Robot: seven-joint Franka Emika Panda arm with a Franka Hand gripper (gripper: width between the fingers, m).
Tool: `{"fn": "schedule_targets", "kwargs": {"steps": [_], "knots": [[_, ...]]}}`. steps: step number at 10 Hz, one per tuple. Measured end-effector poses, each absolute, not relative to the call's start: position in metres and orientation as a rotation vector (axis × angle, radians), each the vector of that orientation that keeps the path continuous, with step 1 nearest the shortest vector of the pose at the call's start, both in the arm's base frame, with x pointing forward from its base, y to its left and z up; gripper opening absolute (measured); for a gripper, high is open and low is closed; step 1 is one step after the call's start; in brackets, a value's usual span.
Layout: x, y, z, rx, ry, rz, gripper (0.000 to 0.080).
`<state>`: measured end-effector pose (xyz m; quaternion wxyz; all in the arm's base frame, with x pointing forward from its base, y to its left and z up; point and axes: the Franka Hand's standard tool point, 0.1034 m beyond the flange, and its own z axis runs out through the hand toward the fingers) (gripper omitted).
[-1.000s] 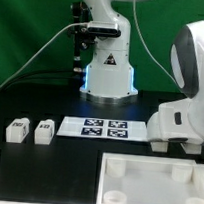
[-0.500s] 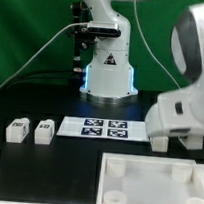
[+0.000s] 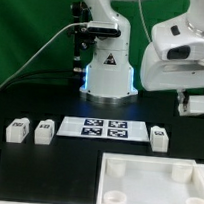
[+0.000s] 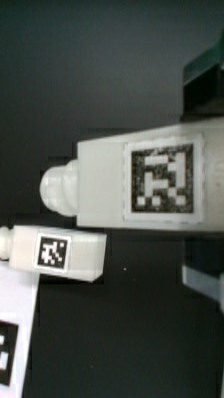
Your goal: Assemble one leg
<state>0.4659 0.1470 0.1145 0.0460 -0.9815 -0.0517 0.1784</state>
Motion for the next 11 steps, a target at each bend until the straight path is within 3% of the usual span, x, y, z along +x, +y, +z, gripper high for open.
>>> {"fn": "schedule_targets", "kwargs": {"steps": [2, 5, 8, 11], "knots": [[0.468, 0.142, 0.12, -3.035, -0.149, 0.277, 0.0294], [0.552, 0.11, 0.174, -3.025, -0.234, -0.28, 0.0294], [0.56, 0.107, 0.176, -2.949, -0.2, -0.705, 0.0294], [0.559, 0.105, 0.171, -2.895, -0.184, -0.891, 0.0294]]}}
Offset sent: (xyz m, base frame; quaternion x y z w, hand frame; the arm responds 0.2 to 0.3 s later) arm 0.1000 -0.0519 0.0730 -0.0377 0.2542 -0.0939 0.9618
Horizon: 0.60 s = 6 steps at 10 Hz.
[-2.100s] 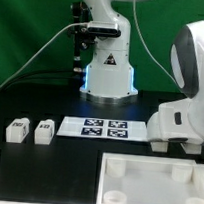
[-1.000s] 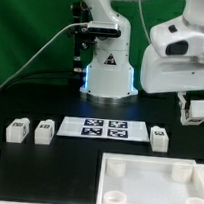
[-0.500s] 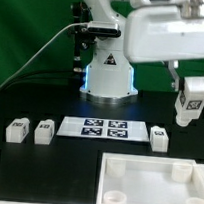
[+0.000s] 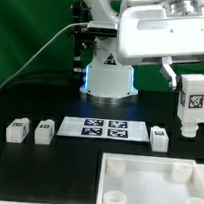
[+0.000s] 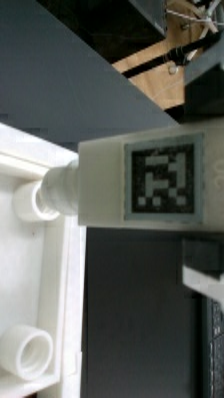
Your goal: Assemble one leg
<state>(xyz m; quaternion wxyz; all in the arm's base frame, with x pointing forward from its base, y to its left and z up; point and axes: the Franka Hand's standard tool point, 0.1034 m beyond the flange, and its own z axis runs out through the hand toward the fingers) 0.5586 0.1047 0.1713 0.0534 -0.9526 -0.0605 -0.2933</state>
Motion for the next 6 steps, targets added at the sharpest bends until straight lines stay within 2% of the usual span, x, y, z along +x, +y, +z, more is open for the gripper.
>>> {"fn": "schedule_targets", "kwargs": {"steps": [1, 3, 4, 6], "knots": [[0.56, 0.105, 0.171, -2.901, -0.186, -0.872, 0.0294], [0.595, 0.11, 0.175, -2.873, -0.192, -0.922, 0.0294], [0.611, 0.114, 0.17, -2.857, -0.181, -0.943, 0.0294], [0.619, 0.114, 0.135, -2.853, -0.165, -0.925, 0.0294]]}}
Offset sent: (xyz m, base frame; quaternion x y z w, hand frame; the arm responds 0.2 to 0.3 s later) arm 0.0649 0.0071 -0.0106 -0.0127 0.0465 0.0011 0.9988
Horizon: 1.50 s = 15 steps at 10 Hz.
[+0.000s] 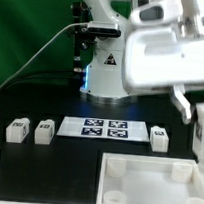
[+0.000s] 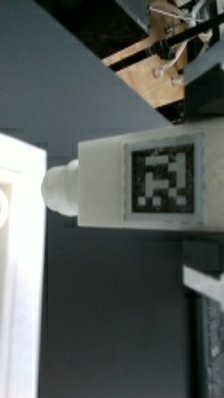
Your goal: Assemble one leg
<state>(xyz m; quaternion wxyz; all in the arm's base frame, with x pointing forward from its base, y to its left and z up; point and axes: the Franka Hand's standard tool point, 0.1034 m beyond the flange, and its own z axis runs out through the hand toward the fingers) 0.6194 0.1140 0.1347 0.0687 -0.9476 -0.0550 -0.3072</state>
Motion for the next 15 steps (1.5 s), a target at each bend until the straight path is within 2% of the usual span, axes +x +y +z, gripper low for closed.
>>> {"fn": "schedule_targets", "kwargs": {"steps": [1, 7, 15], "knots": [[0.62, 0.114, 0.121, -2.858, -0.158, -0.902, 0.0294], [0.615, 0.112, 0.098, -2.871, -0.138, -0.854, 0.0294], [0.614, 0.113, 0.082, -2.869, -0.05, -0.885, 0.0294]]}}
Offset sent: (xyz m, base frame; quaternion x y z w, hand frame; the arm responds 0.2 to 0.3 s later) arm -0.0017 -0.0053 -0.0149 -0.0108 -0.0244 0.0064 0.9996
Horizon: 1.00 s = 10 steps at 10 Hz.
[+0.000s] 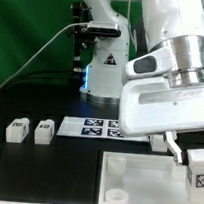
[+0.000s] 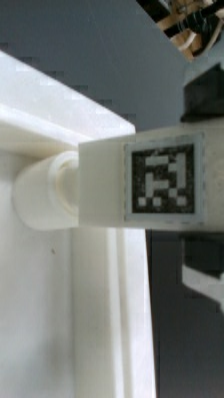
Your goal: Assemble one leg
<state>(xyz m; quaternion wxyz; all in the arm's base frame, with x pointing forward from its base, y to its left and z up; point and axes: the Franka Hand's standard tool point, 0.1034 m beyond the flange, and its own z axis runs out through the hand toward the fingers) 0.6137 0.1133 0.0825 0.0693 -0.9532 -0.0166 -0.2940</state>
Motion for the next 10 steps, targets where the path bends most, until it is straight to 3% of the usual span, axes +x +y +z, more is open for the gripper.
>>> {"fn": "schedule_targets", "kwargs": {"steps": [7, 8, 9, 10], "knots": [[0.6105, 0.1143, 0.0791, -2.897, 0.077, -0.87, 0.0294], [0.6105, 0.1143, 0.079, -2.898, 0.077, -0.869, 0.0481], [0.6104, 0.1143, 0.0789, -2.898, 0.077, -0.869, 0.0606], [0.6103, 0.1142, 0.0786, -2.898, 0.077, -0.868, 0.0606]]}}
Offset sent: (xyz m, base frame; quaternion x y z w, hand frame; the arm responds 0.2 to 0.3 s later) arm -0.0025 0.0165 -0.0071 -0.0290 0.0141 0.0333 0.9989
